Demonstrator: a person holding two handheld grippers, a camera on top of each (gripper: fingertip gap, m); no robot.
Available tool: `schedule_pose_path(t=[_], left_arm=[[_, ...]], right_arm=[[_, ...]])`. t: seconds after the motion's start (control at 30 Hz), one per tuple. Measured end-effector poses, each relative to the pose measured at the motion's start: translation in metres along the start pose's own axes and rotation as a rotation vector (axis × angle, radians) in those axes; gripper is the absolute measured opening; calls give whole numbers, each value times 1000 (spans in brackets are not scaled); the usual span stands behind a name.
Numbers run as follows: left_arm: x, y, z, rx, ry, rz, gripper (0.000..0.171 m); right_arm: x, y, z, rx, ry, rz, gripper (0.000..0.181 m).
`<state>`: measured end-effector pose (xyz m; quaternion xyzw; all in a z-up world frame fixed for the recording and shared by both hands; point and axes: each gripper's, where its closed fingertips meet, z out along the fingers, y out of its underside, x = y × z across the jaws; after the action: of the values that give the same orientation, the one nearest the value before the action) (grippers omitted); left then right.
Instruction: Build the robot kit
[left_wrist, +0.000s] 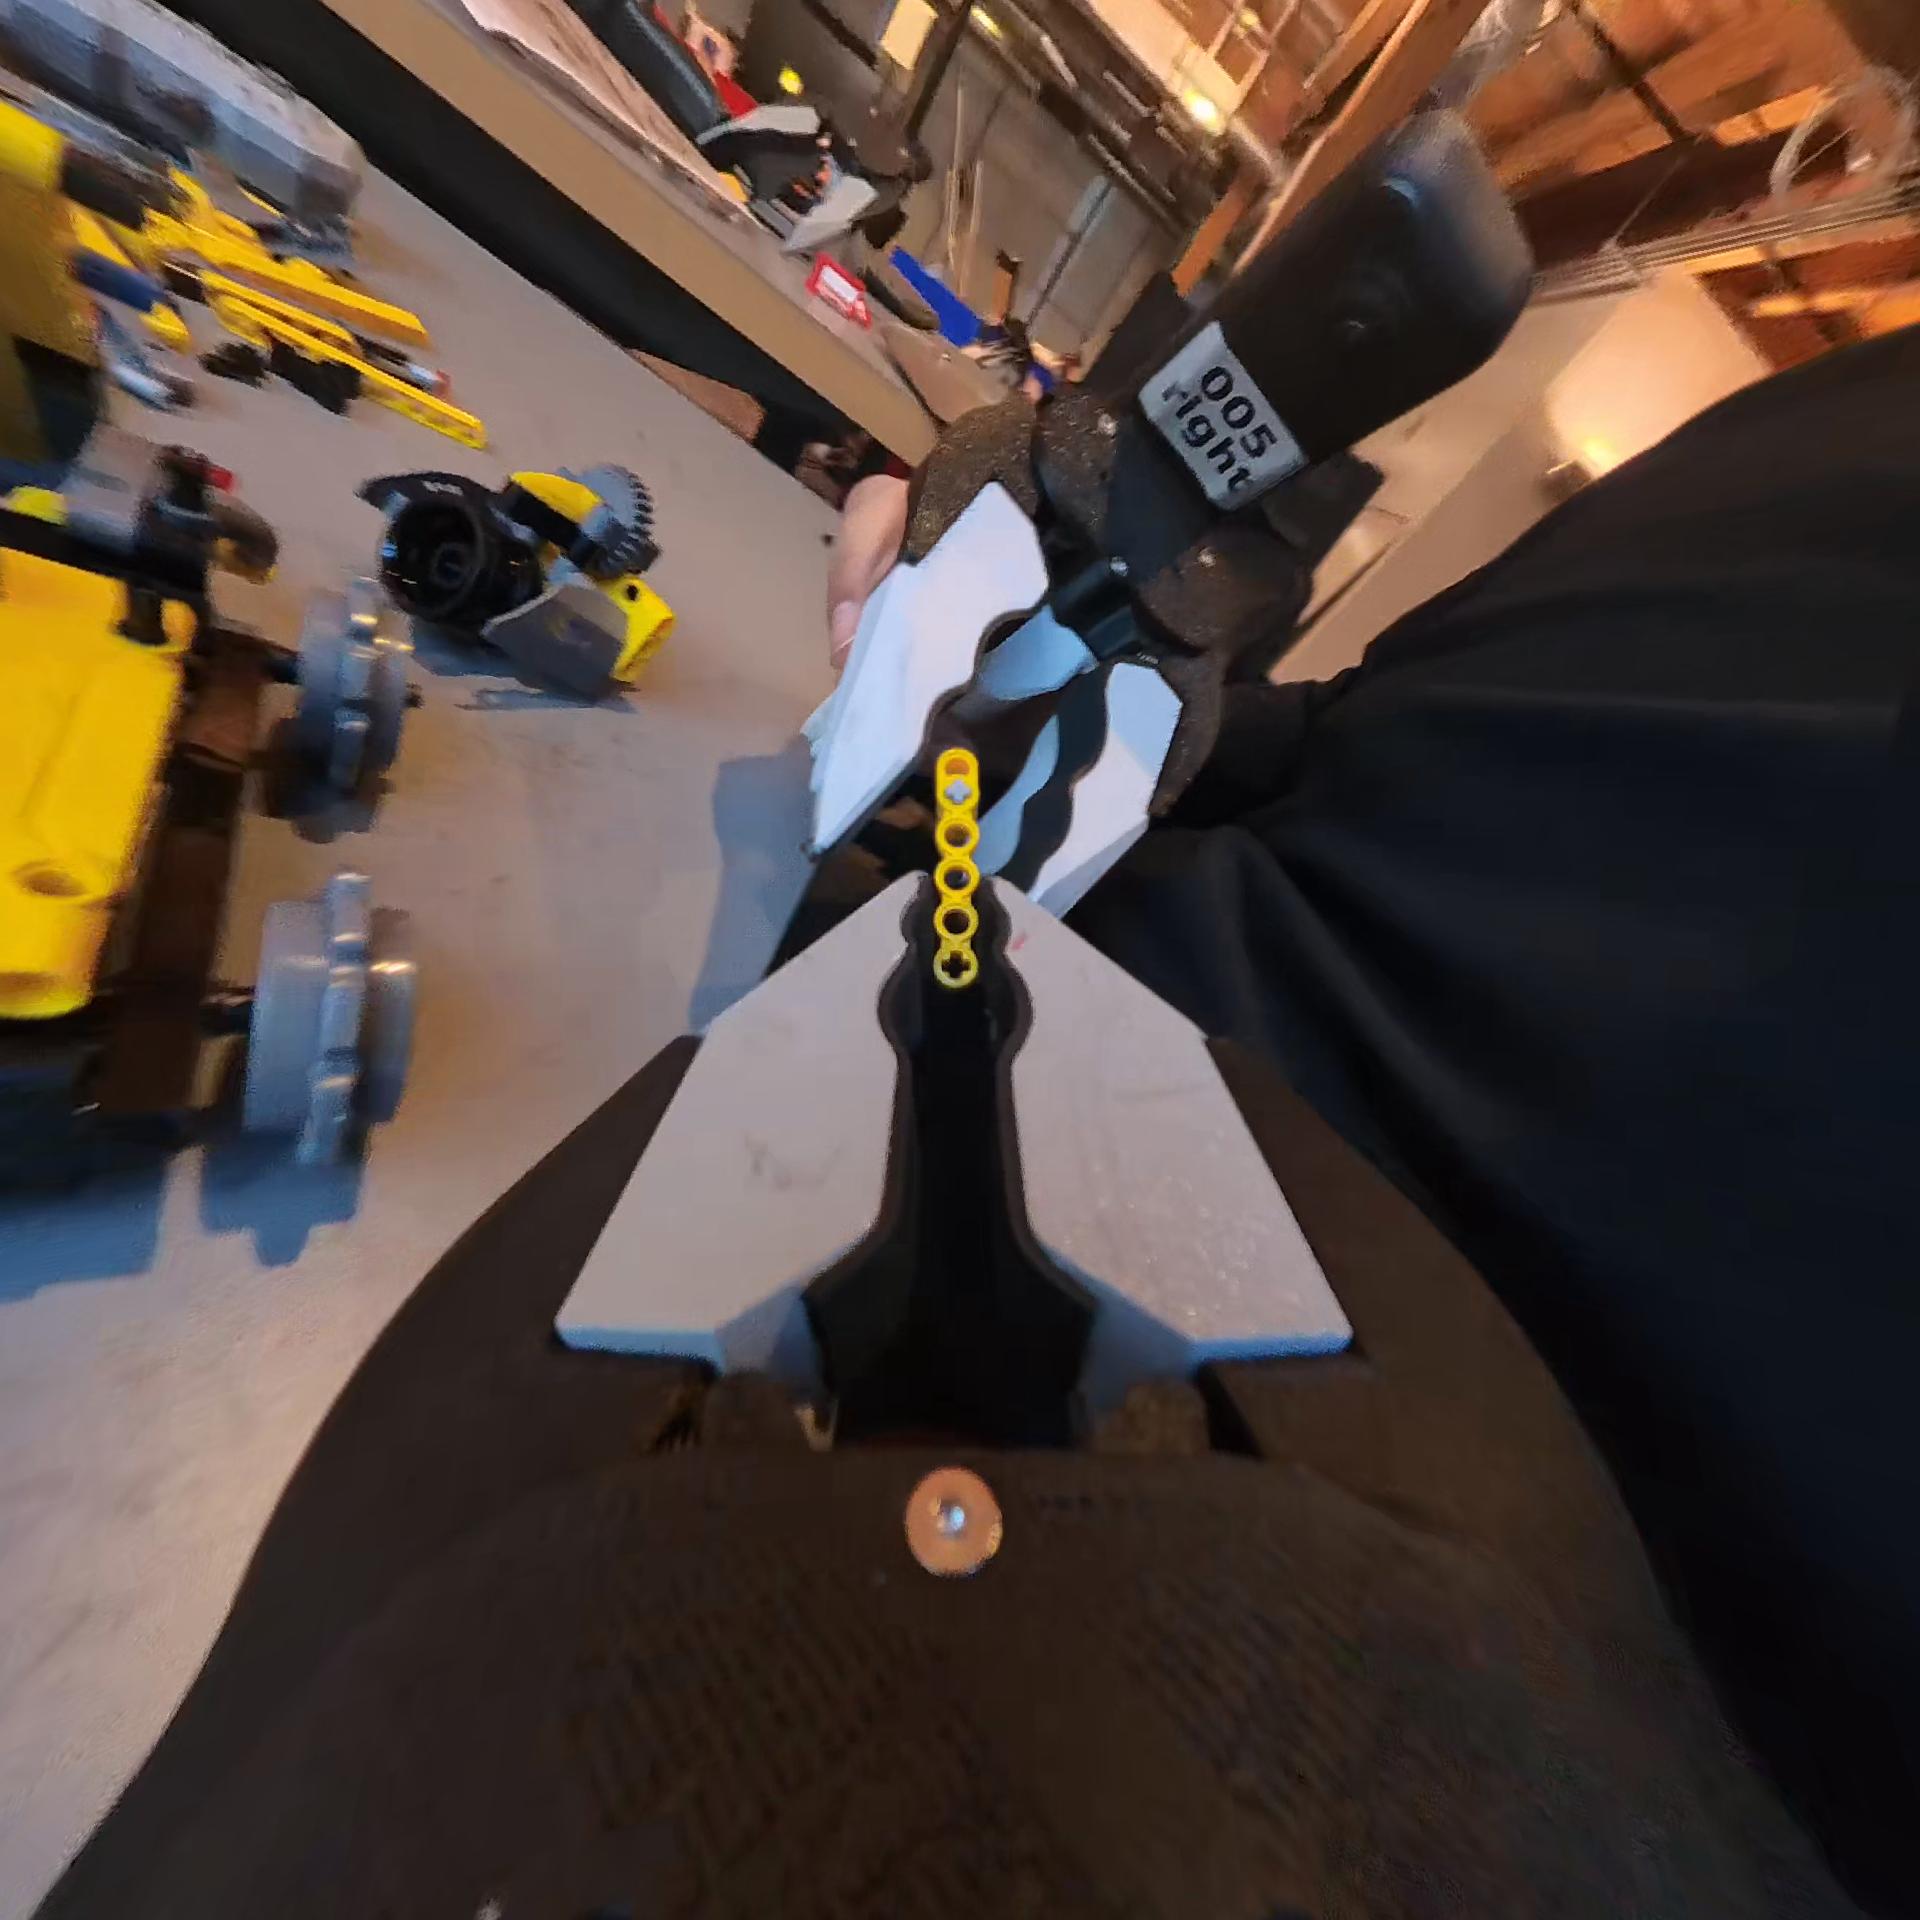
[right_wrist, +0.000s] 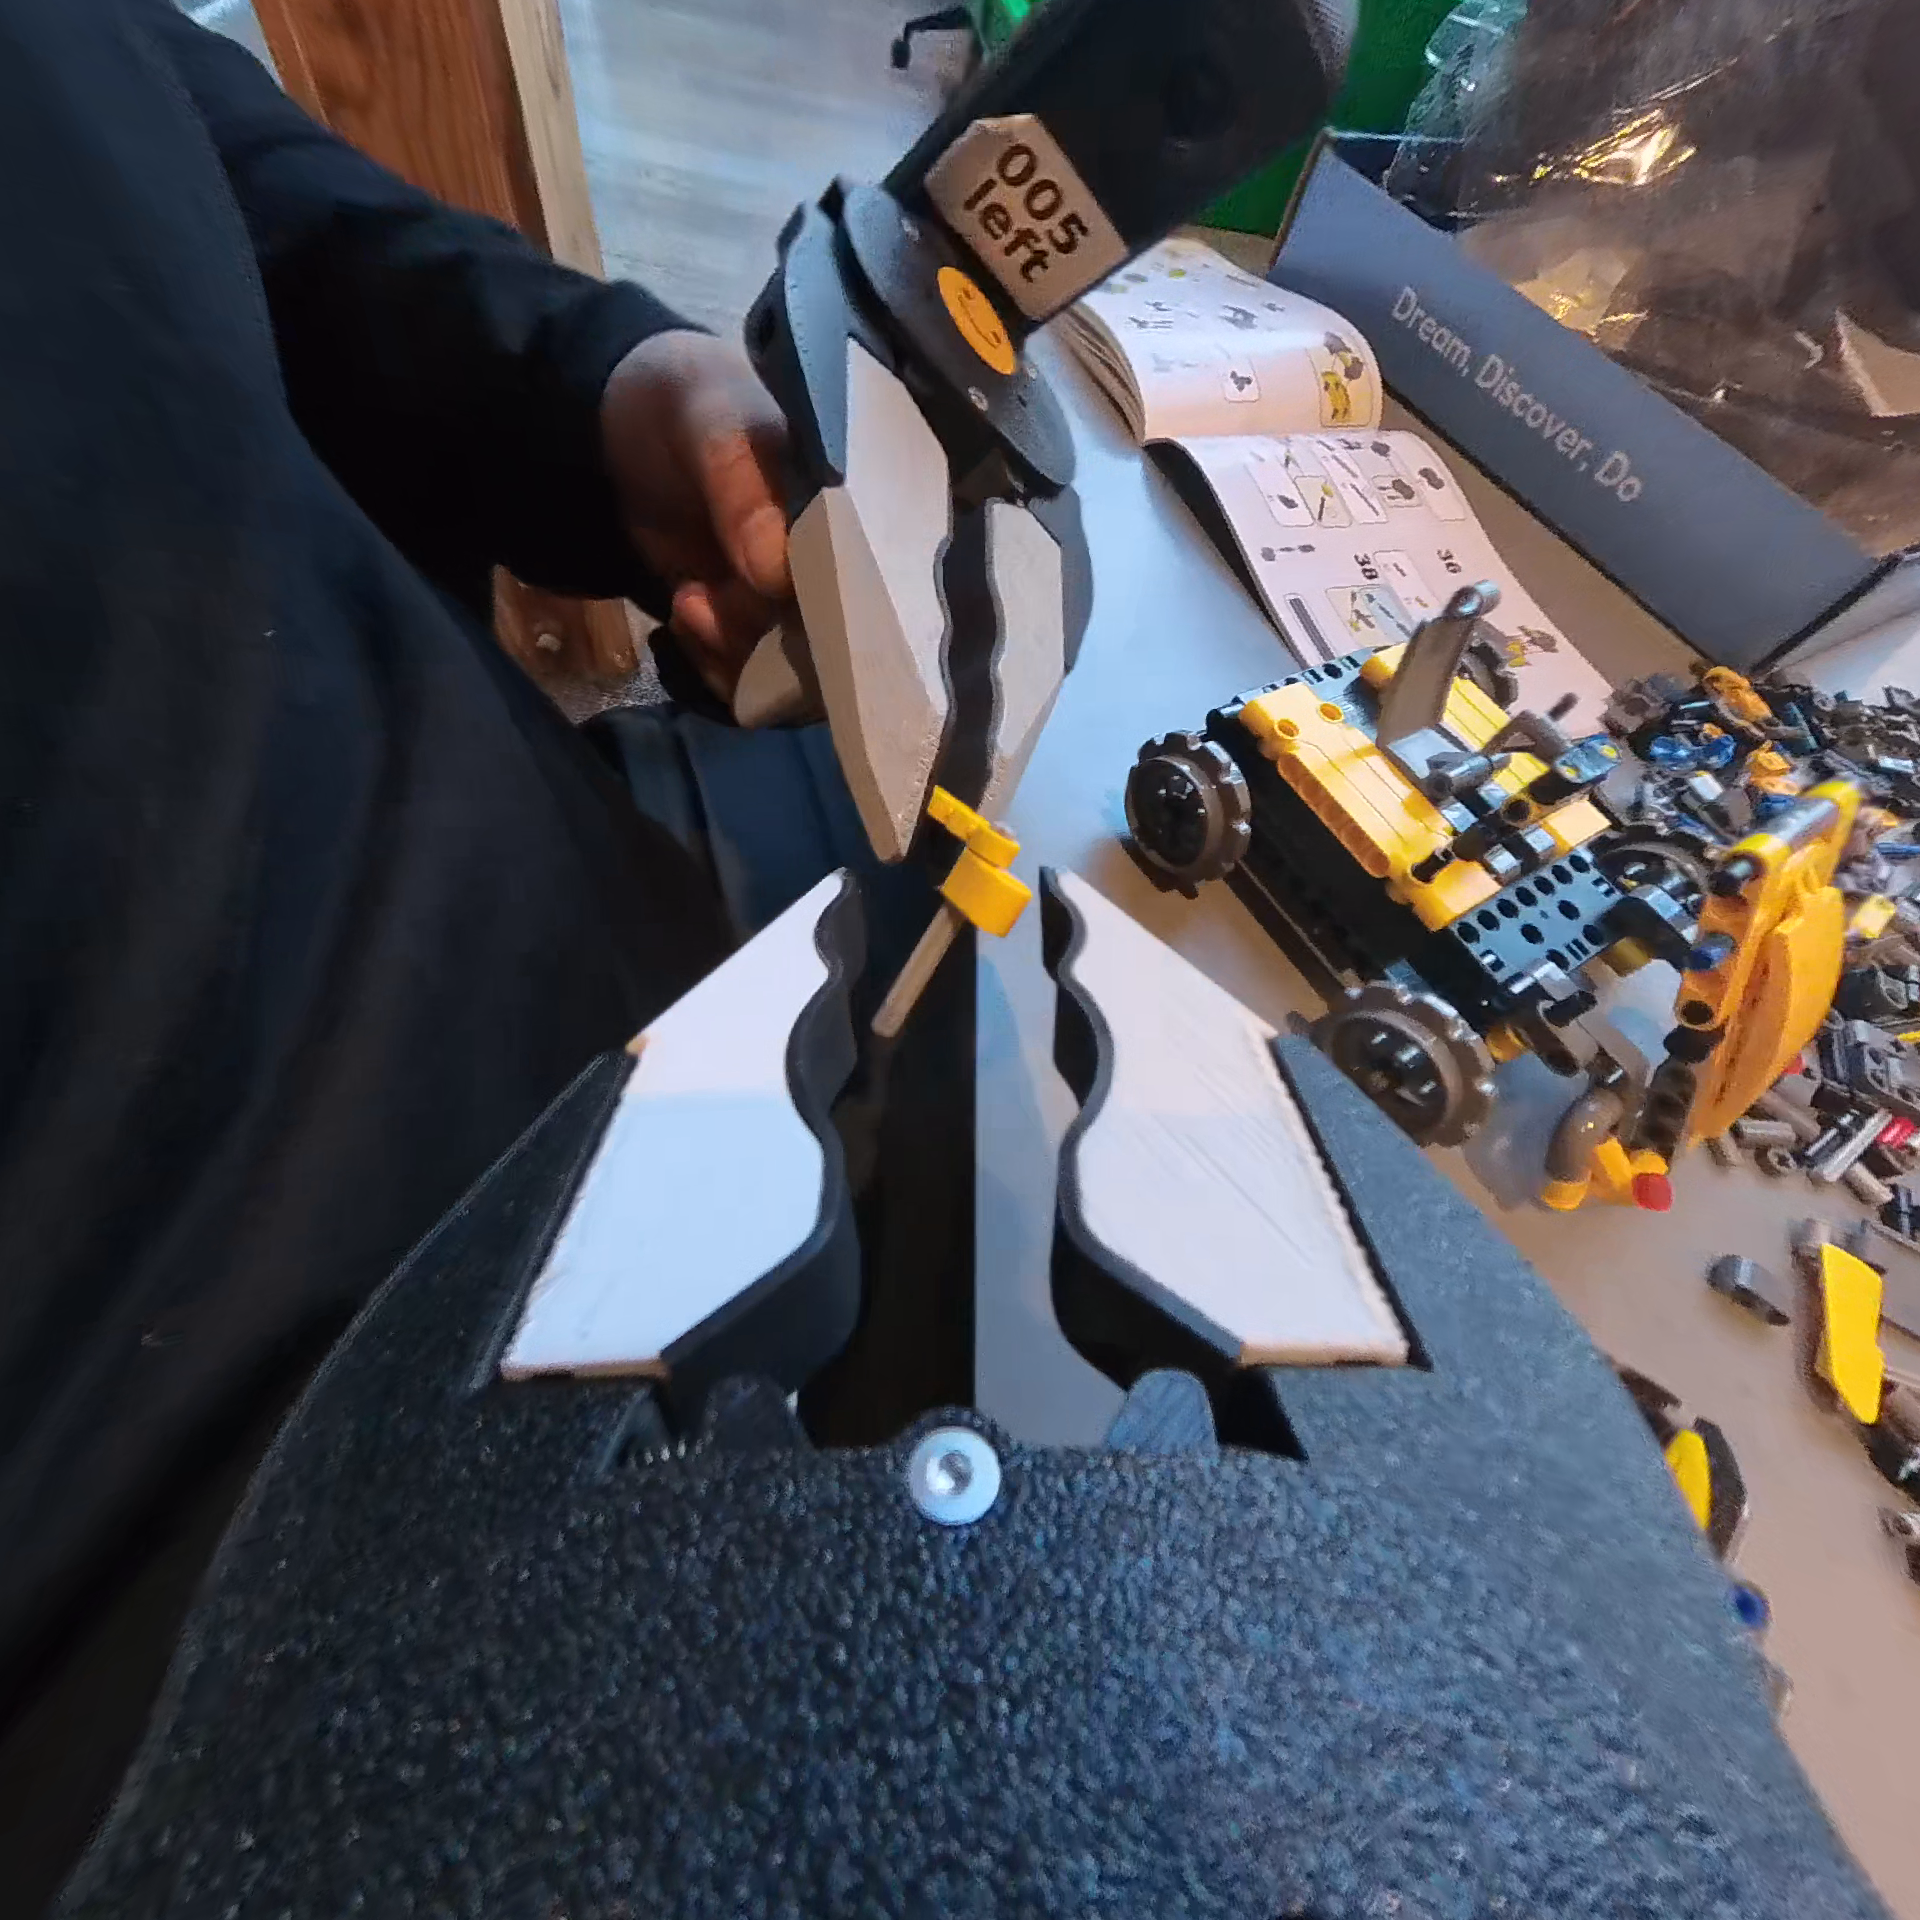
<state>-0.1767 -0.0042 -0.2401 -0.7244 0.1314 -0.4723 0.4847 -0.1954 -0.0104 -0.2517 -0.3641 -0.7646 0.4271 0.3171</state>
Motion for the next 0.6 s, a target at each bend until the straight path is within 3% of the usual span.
schedule_pose_path(t=[0.17, 0.6], left_arm=[[-13, -8, -11, 12, -94, 137, 4], [-27, -4, -12, 17, -68, -28, 4]], right_arm=[[13, -7, 0, 53, 23, 22, 34], [39, -11, -3, 130, 11, 154, 41]])
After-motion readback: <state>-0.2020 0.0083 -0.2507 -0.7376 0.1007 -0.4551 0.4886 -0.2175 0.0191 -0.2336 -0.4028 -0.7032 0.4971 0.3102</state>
